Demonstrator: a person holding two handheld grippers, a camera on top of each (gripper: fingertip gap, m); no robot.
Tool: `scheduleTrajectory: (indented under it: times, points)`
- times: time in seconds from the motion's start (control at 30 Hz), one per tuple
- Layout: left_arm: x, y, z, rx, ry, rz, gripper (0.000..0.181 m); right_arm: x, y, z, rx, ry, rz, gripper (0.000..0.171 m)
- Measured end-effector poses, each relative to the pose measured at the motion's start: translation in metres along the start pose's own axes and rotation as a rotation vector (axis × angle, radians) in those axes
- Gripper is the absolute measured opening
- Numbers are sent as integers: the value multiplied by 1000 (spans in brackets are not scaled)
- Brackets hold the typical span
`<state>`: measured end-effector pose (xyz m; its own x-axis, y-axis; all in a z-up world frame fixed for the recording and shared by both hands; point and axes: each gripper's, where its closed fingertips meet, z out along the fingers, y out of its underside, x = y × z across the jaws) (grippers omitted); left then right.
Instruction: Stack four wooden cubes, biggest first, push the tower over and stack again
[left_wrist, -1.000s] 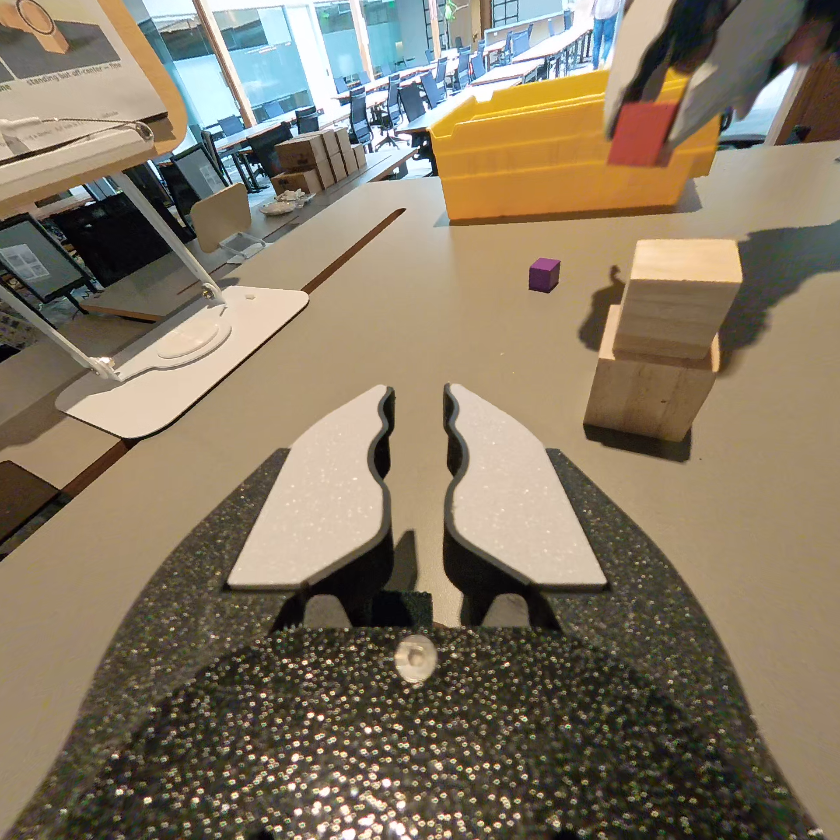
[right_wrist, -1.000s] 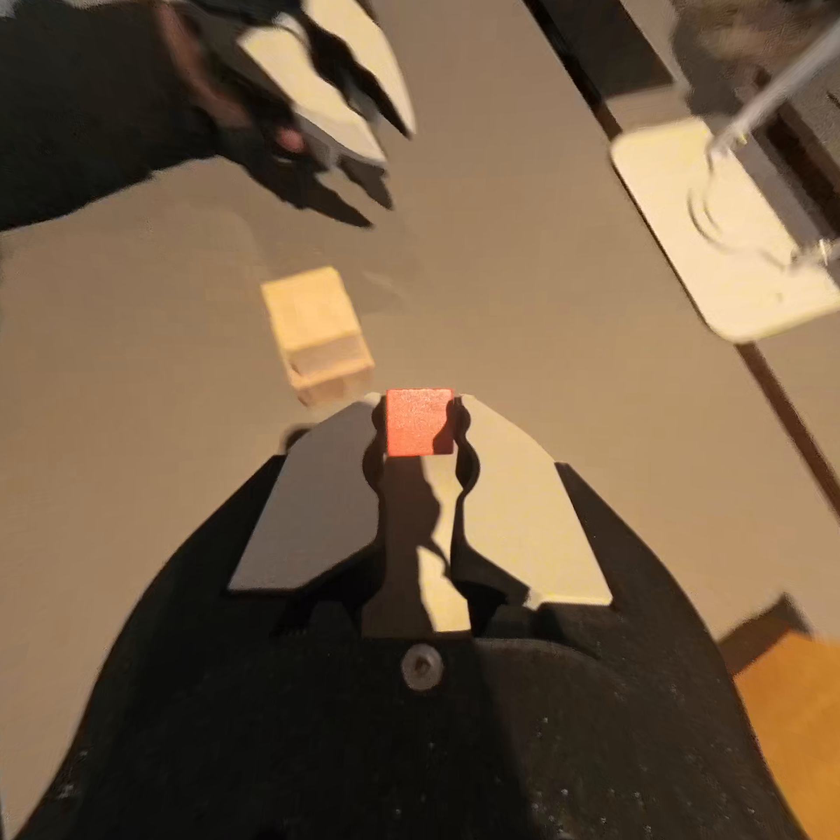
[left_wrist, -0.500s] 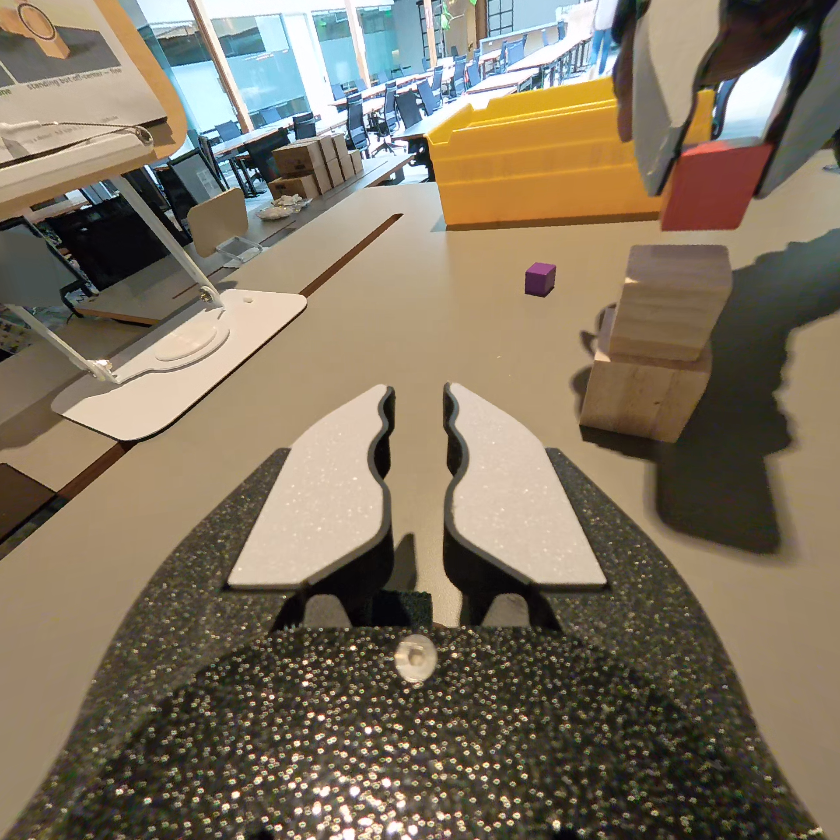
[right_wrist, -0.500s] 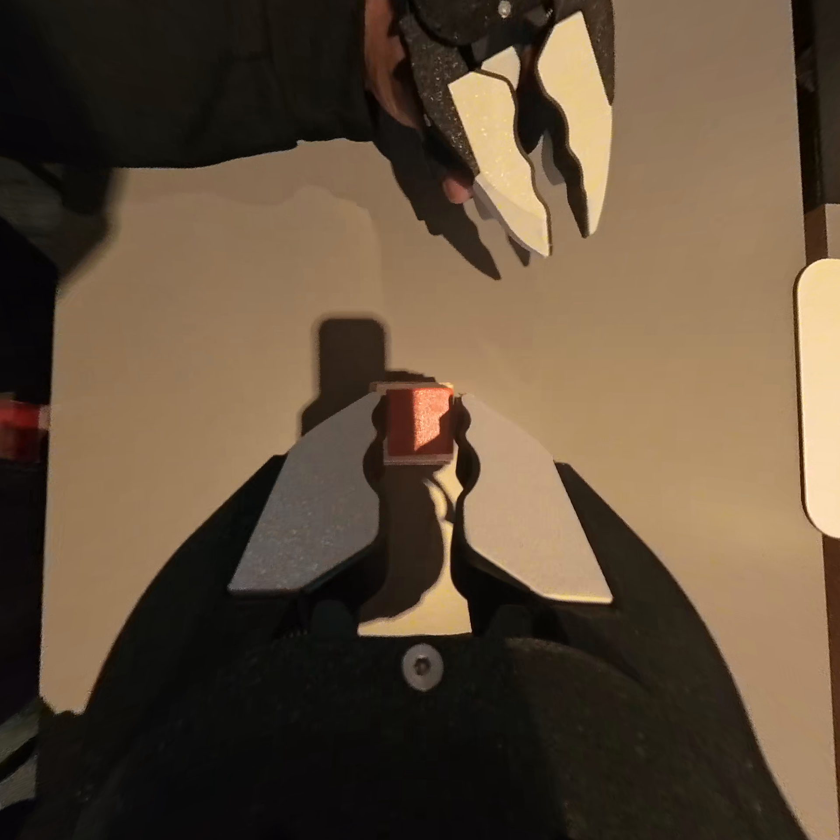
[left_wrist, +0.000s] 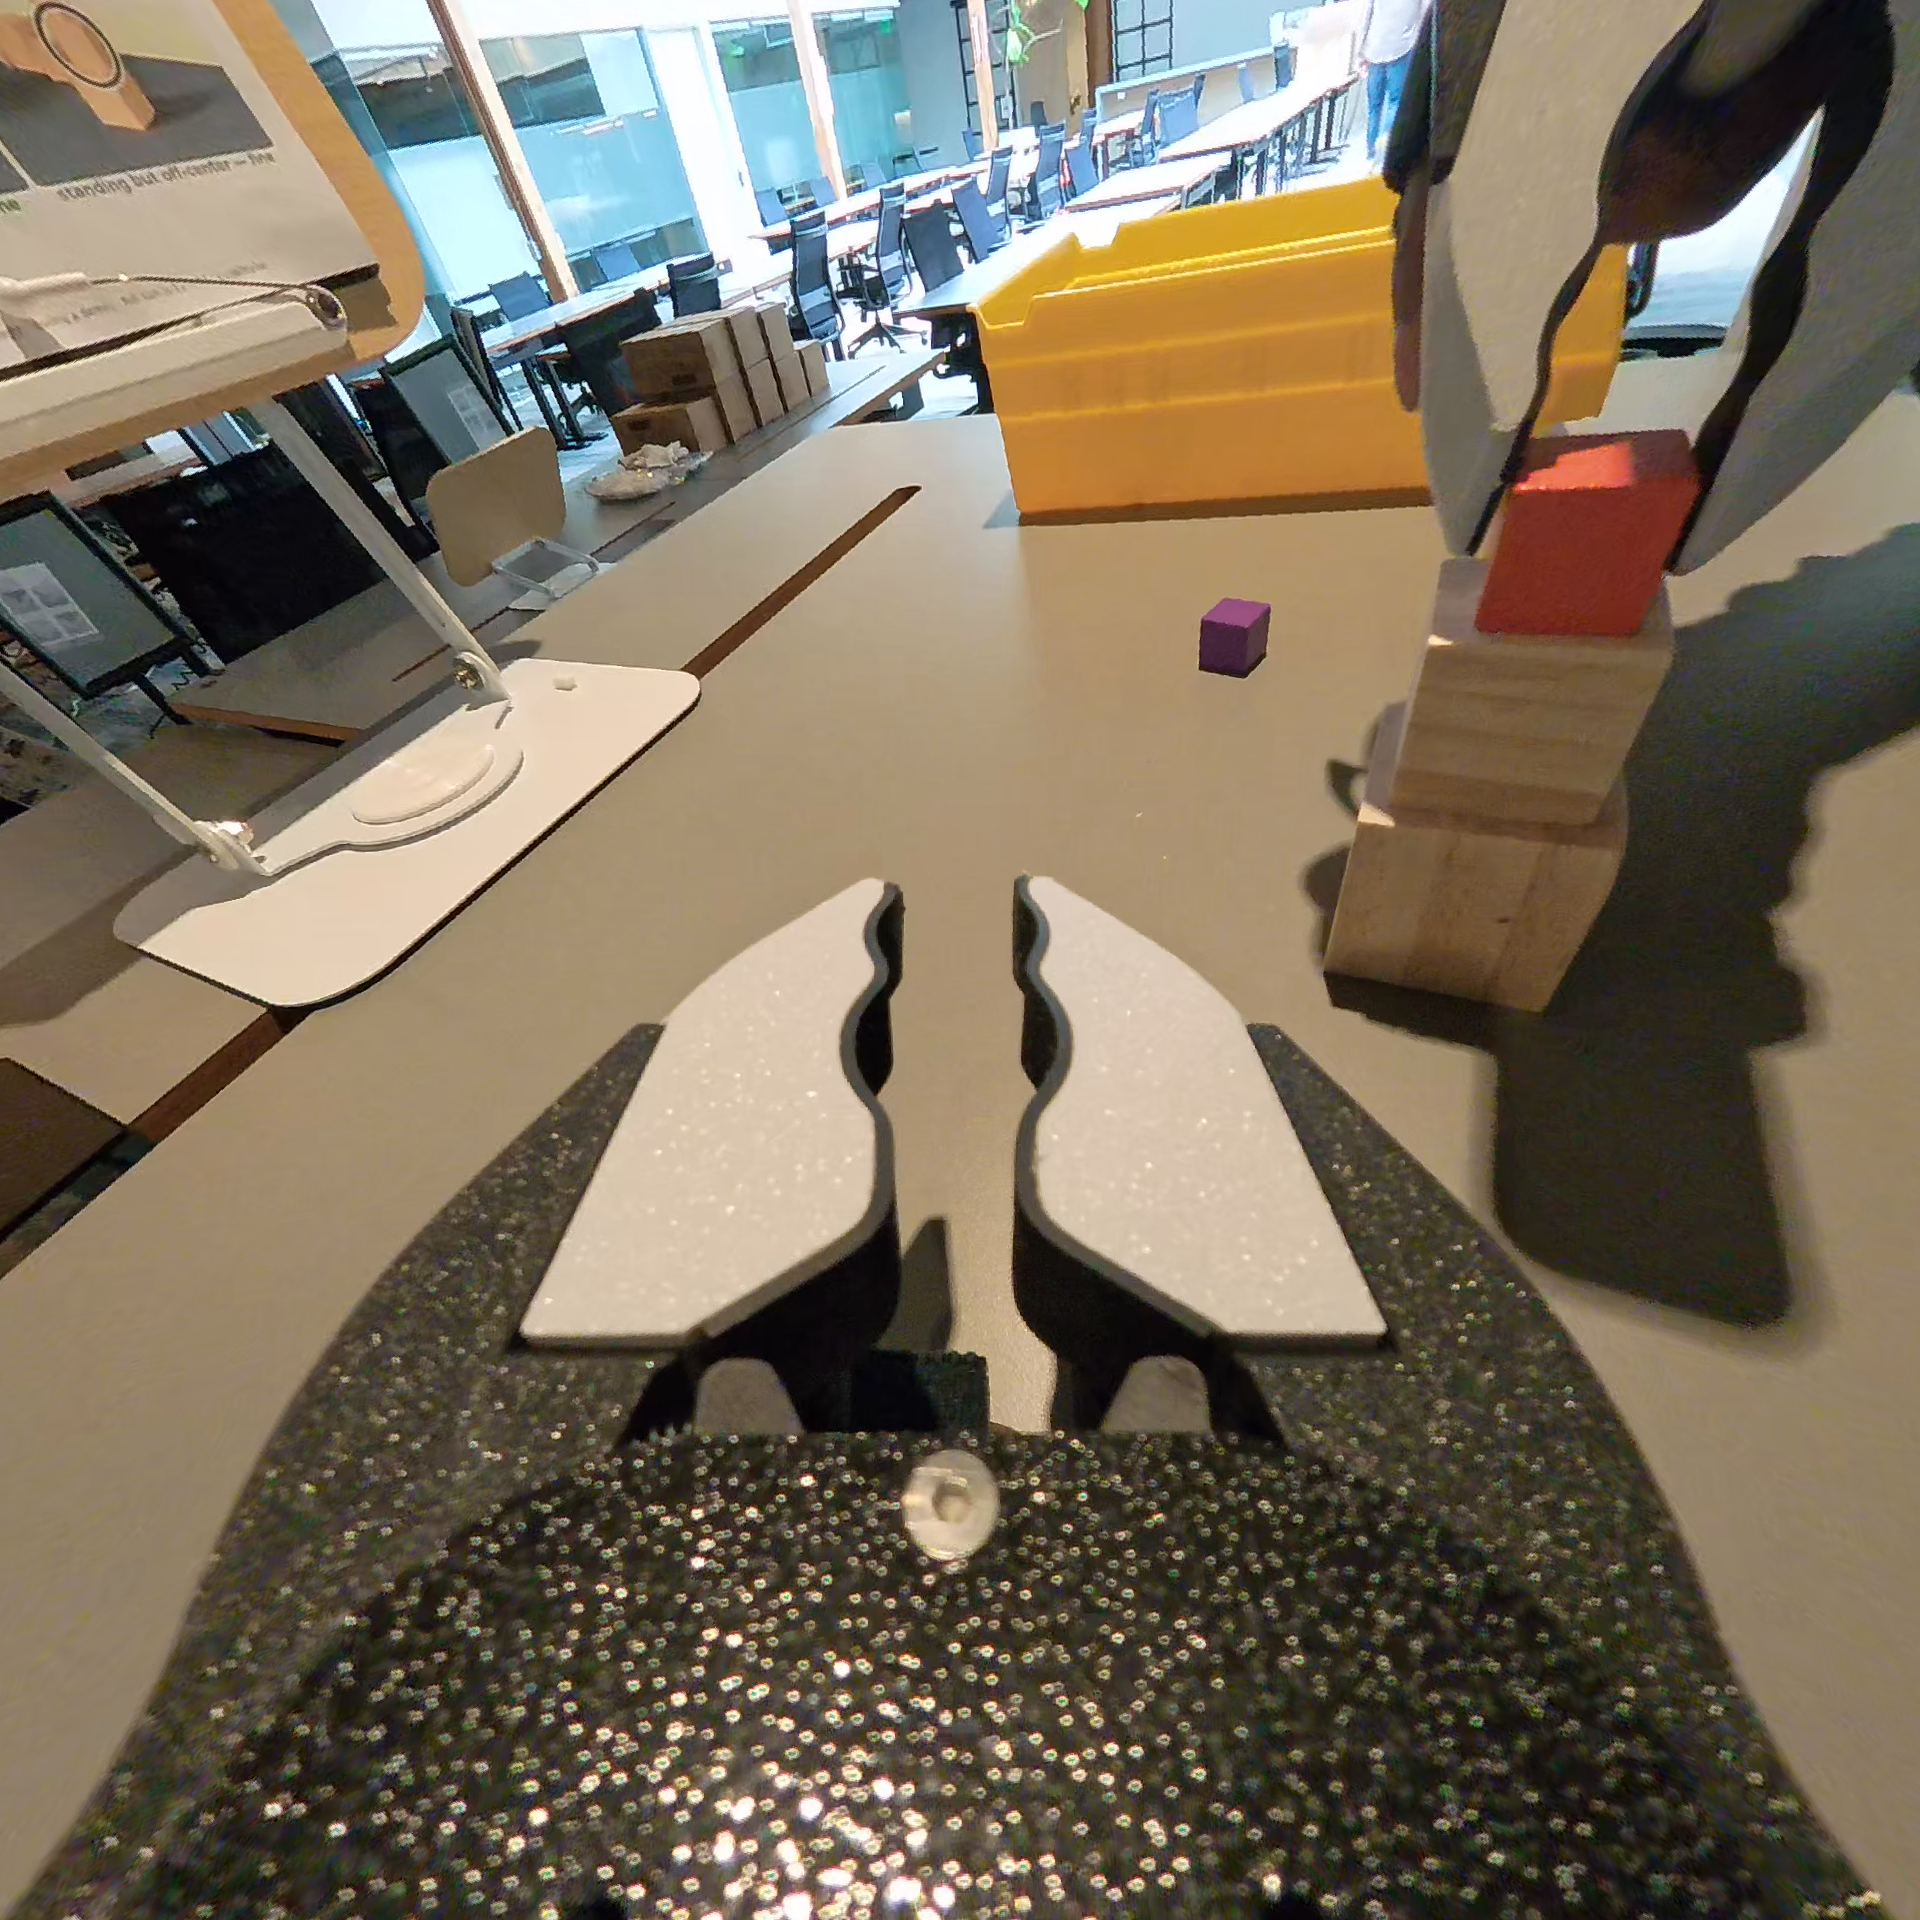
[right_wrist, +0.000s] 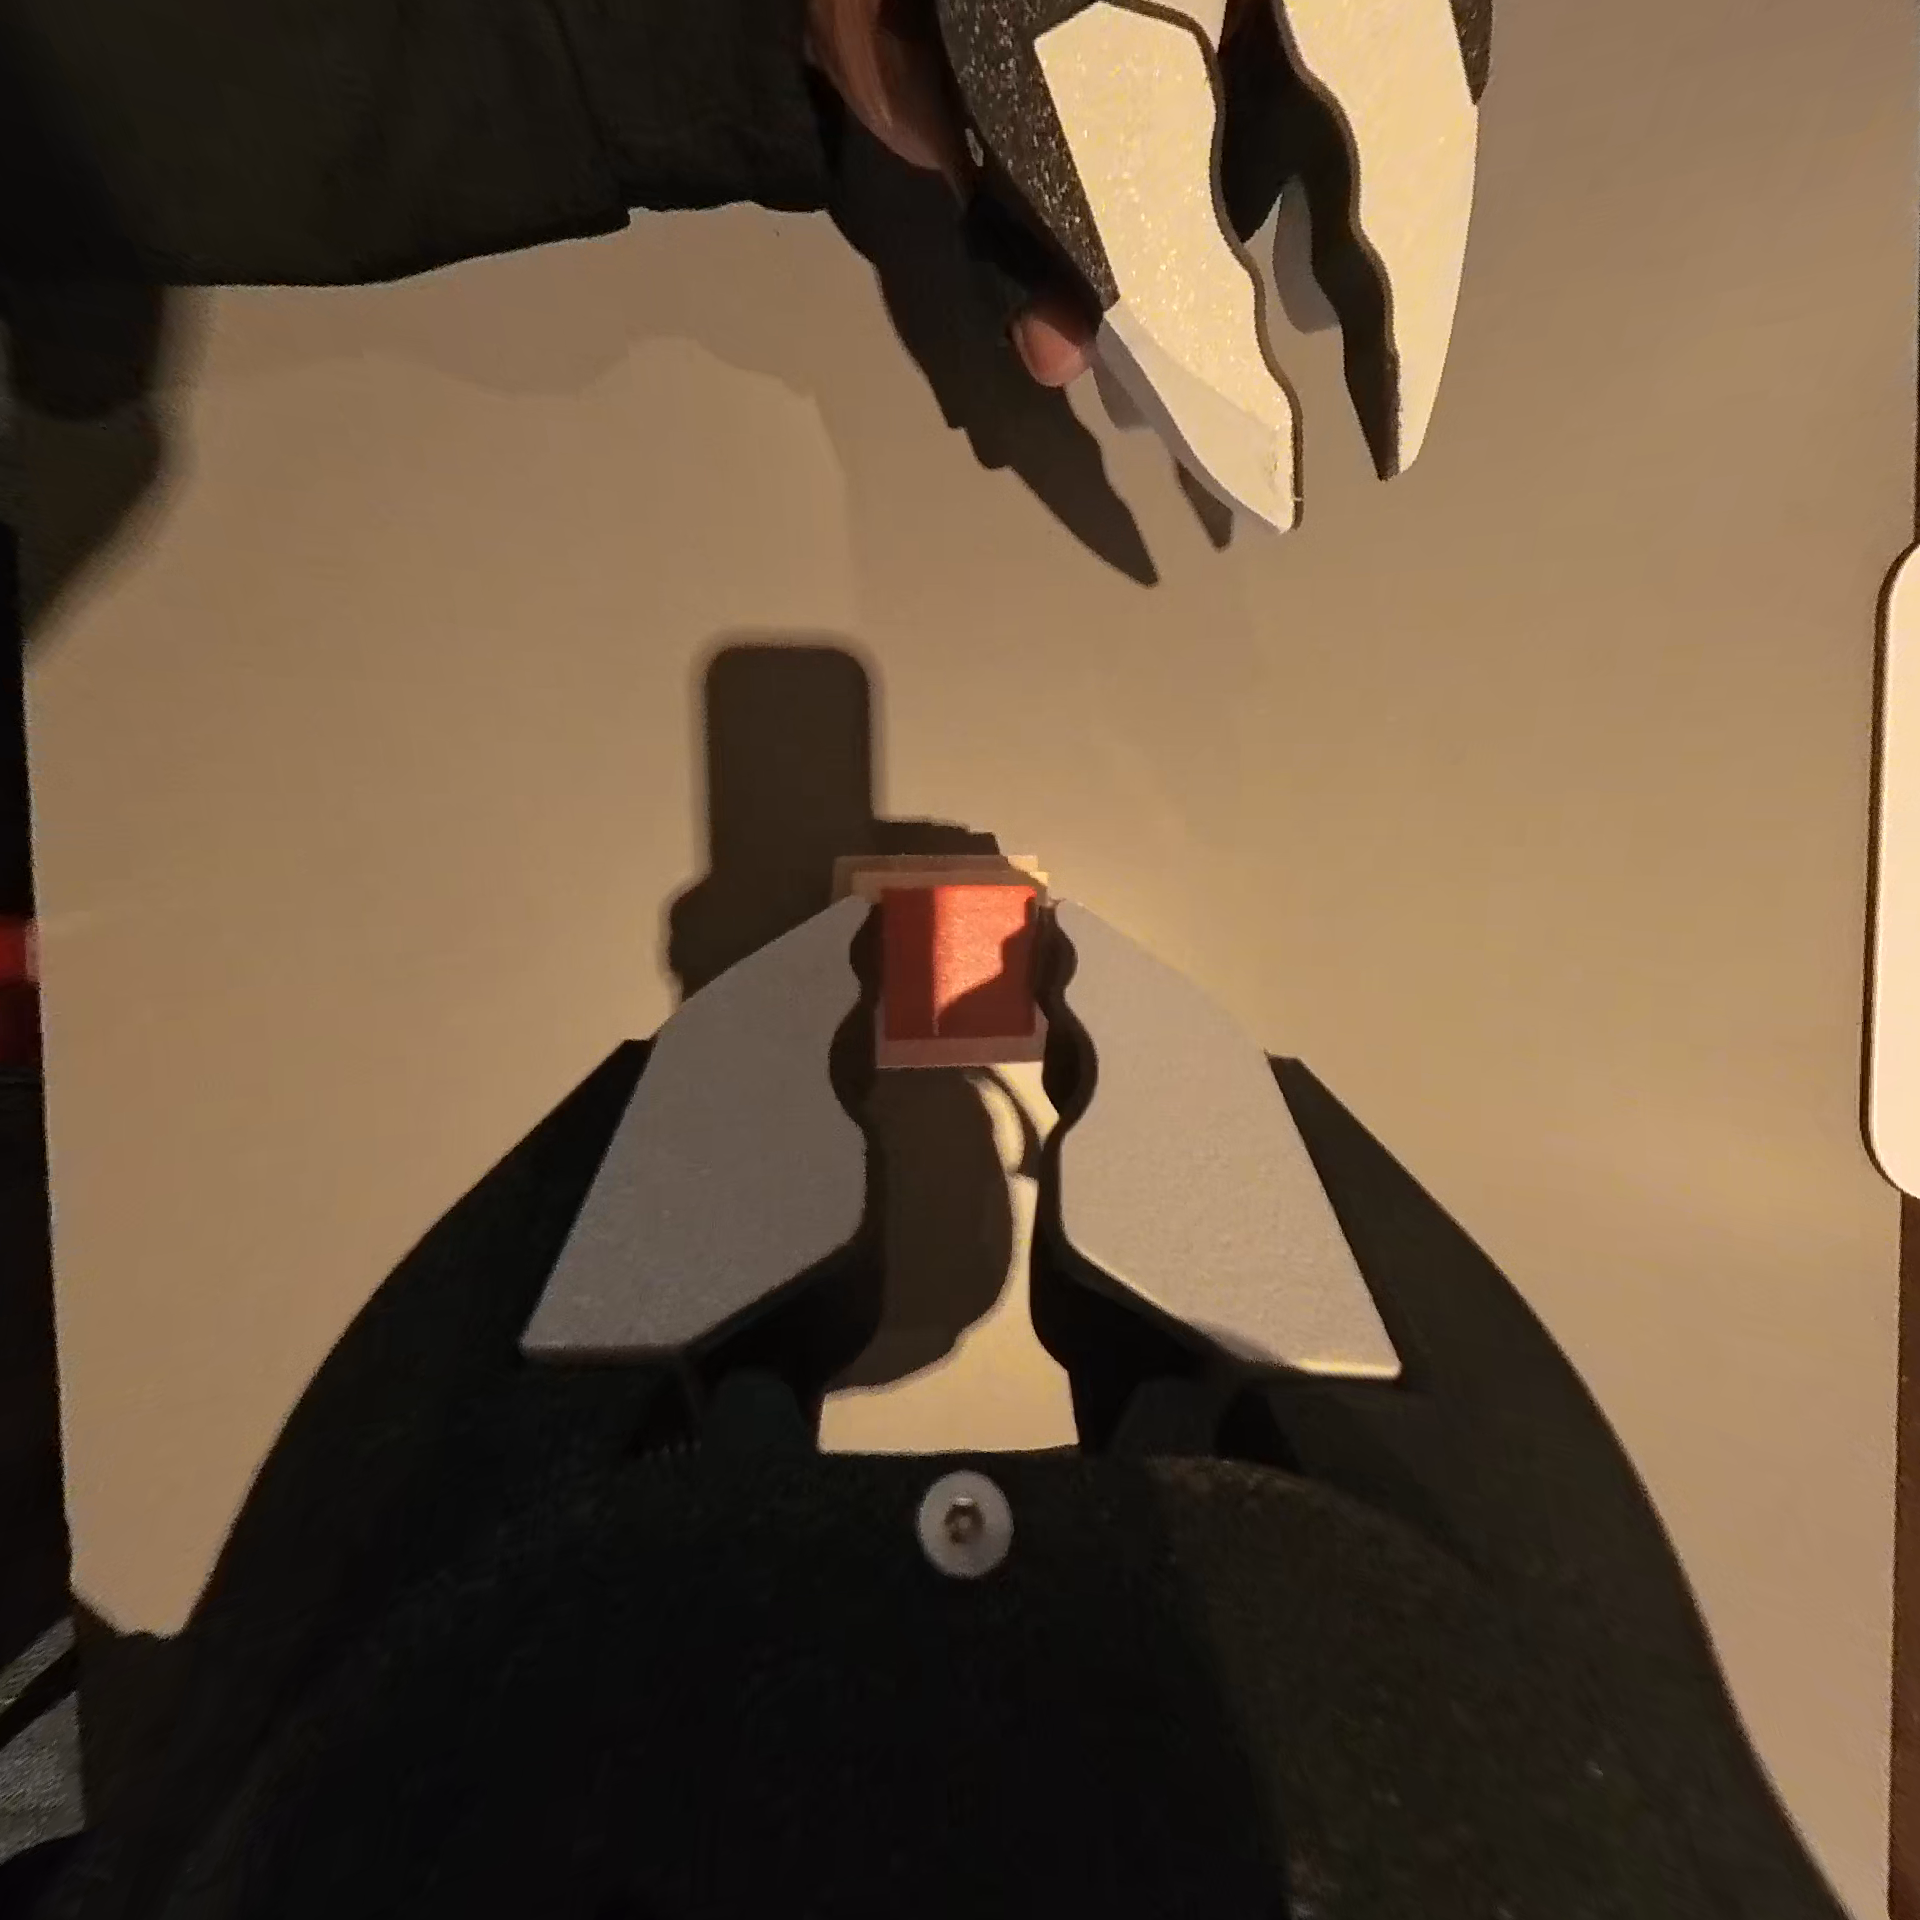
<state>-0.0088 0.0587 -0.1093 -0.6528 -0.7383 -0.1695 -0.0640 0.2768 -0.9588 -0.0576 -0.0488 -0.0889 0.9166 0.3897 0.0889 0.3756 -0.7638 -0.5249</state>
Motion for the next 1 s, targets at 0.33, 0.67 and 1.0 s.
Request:
scheduleTrajectory:
  times: [0.33,0.67,1.0]
  points:
    - [0,0,0,-1,1,2,19,1,1,0,-2,12,-3,28]
    - [1,0,0,-1,2,2,19,2,2,-1,-4,26,-19,33]
    - [1,0,-1,3,3,1,19,-1,0,-18,59,11,-33,58]
